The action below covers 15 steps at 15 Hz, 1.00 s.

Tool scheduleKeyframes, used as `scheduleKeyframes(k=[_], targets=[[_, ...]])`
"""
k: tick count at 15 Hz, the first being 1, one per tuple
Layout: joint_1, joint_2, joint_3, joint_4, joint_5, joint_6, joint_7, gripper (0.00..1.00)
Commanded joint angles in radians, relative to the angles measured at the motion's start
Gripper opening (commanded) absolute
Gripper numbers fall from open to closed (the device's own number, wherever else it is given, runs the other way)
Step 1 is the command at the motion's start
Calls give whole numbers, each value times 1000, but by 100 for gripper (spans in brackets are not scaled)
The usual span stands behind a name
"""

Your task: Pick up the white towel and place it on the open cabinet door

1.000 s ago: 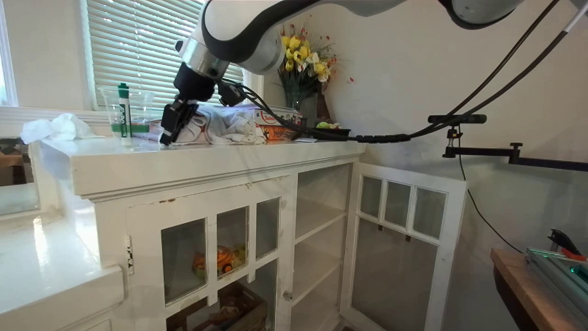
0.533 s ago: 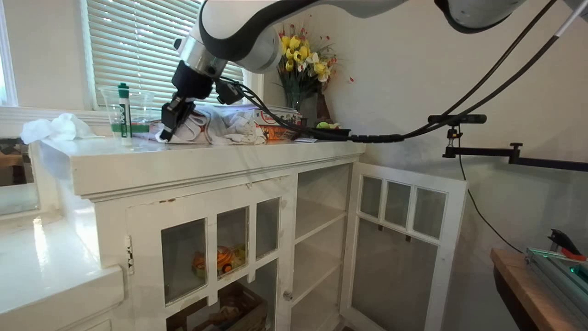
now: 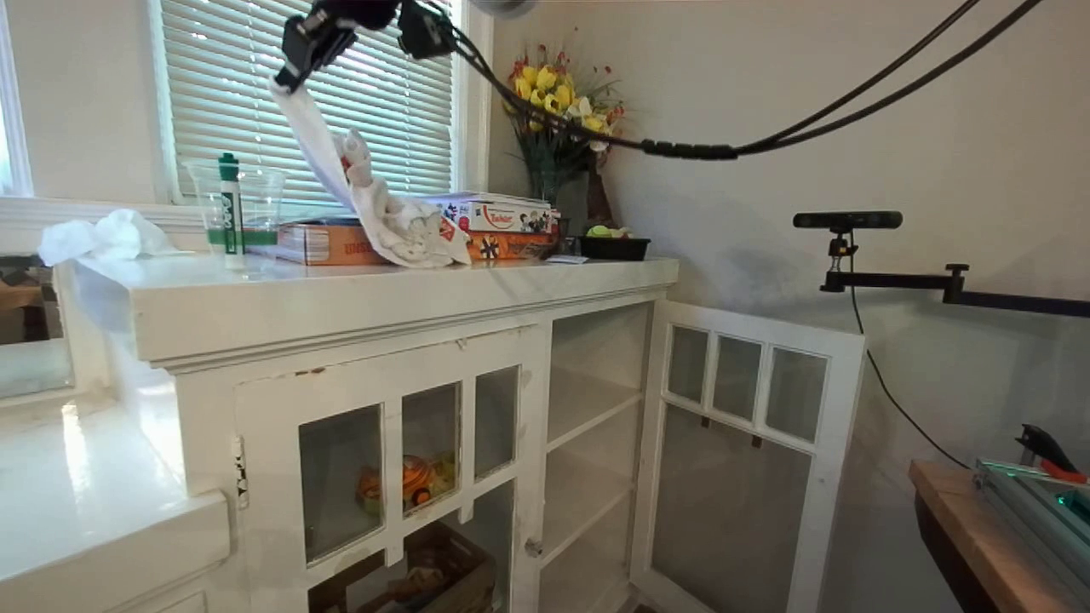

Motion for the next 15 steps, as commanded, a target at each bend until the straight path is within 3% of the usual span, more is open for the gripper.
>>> scheduleKeyframes(k=[1,4,9,12,15], targets=[[95,-199,-157,-171,-142,125,186,1],[253,-303,-399,-198,-313,130,410,1],[573,-417,-788,-129,-699,-69,771,1],[729,-497,-883,-99,-932,-260,928,1],[843,-635,-840,-136,-1162,-432,1025,1]])
